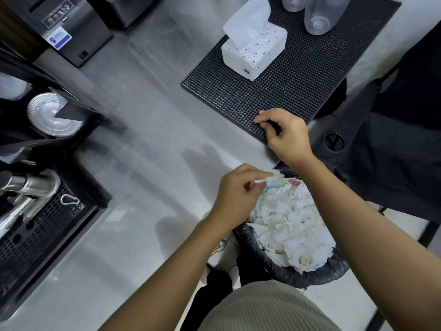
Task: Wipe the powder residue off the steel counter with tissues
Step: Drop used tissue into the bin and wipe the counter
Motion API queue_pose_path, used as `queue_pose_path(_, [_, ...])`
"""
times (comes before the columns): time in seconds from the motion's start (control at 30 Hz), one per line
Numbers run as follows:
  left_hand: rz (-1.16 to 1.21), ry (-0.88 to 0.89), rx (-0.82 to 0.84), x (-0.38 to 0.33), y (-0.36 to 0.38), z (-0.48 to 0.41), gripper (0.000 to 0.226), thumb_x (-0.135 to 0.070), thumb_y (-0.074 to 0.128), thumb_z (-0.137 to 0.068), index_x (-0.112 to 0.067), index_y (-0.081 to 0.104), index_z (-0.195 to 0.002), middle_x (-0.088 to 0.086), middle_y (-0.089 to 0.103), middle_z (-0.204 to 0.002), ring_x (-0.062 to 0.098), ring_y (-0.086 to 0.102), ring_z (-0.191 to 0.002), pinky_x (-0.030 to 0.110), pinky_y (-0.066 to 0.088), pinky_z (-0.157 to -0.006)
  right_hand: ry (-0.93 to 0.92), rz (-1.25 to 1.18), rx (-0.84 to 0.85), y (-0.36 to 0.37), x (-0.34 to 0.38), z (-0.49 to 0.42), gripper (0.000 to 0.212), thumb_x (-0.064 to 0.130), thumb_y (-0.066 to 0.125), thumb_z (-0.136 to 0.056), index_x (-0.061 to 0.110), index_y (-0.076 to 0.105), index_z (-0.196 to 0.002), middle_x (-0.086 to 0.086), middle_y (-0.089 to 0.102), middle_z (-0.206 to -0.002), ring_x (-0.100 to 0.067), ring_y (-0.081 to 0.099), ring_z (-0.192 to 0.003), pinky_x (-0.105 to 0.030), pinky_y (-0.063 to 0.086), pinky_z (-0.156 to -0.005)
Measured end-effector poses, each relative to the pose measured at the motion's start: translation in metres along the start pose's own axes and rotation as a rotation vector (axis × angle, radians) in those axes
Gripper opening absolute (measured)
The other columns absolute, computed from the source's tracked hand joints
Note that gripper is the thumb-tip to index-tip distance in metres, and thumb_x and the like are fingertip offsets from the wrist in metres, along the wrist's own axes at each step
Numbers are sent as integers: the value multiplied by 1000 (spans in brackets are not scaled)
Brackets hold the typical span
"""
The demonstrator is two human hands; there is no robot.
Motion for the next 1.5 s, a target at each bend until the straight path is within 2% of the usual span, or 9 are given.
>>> queue_pose_path(0.07, [124, -122, -200, 9, -30, 13, 31, -2, 66, -82, -30, 75, -93, 1, 65, -90, 11, 57, -75, 19, 43, -69, 3, -2, 6, 0, 0, 0, 21, -1, 59, -89, 11, 73, -99, 0, 71, -105, -14, 66, -108, -24, 50, -97])
queue_pose_path(0.2, [-156, -214, -438, 31, -98, 95, 24, -1, 66, -86, -22, 72, -96, -3, 67, -97, 2, 61, -89, 9, 43, -78, 12, -10, 9, 0, 1, 0, 21, -1, 59, -89, 11, 73, -99, 1, 70, -104, -13, 65, -107, -22, 49, -97])
queue_pose_path(0.33, [-302, -243, -403, 46, -99, 188, 35, 2, 64, -86, -25, 68, -109, -4, 63, -103, 4, 61, -91, 7, 43, -74, 102, -70, 52, -3, 4, -1, 24, -2, 57, -89, 12, 73, -100, 6, 67, -103, -9, 63, -103, -14, 46, -94])
queue_pose_path(0.4, [-291, -176, -423, 44, -83, 193, 32, -3, 59, -86, -20, 68, -112, -5, 62, -104, 7, 61, -102, 8, 45, -78, 171, -183, 28, -5, 11, 3, 23, -1, 55, -91, 11, 72, -101, 3, 68, -103, -11, 64, -103, -22, 49, -95])
queue_pose_path(0.67, [-309, 114, -321, 25, -10, 73, 32, 8, 57, -82, -1, 68, -111, 7, 58, -99, 23, 60, -88, 32, 52, -79, 401, -408, -323, -30, 45, 63, 9, 7, 67, -90, 0, 68, -97, -2, 68, -84, -9, 64, -79, -22, 52, -77])
queue_pose_path(0.9, [-120, 111, -33, -4, 9, 13, 30, 1, 62, -84, -11, 71, -110, 0, 58, -89, 13, 54, -75, 24, 48, -70, 433, -418, -272, -29, 74, 97, 25, 26, 62, -97, 2, 67, -89, -13, 67, -68, -28, 62, -65, -41, 54, -70])
queue_pose_path(1.1, [29, -165, -515, 38, -77, 120, 23, 2, 61, -87, -15, 73, -99, -3, 64, -97, 6, 59, -80, 14, 44, -71, 388, -399, -147, 19, 111, 121, 20, 23, 53, -102, 11, 67, -94, 1, 68, -79, -7, 63, -75, -21, 47, -68])
queue_pose_path(1.3, [-114, -519, -921, 89, -172, 265, 12, -16, 60, -93, -21, 69, -99, -1, 62, -102, -6, 56, -87, 4, 40, -71, 167, -339, 118, 91, 164, 157, 12, 20, 55, -99, 19, 64, -91, -1, 64, -82, -23, 58, -78, -35, 47, -69])
queue_pose_path(1.5, [-75, -707, -1165, 130, -218, 345, 16, -27, 59, -94, -18, 66, -104, -1, 65, -105, 11, 57, -82, 22, 45, -77, -76, -193, 337, 151, 208, 198, 9, 0, 57, -91, 6, 63, -90, -5, 63, -81, -21, 56, -78, -36, 45, -75])
Point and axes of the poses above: each hand's wrist, its own z-axis away from the middle knuckle, its own y-axis out of the palm, x = y × z, the point moved 3 cm from there along -z, towards the middle knuckle
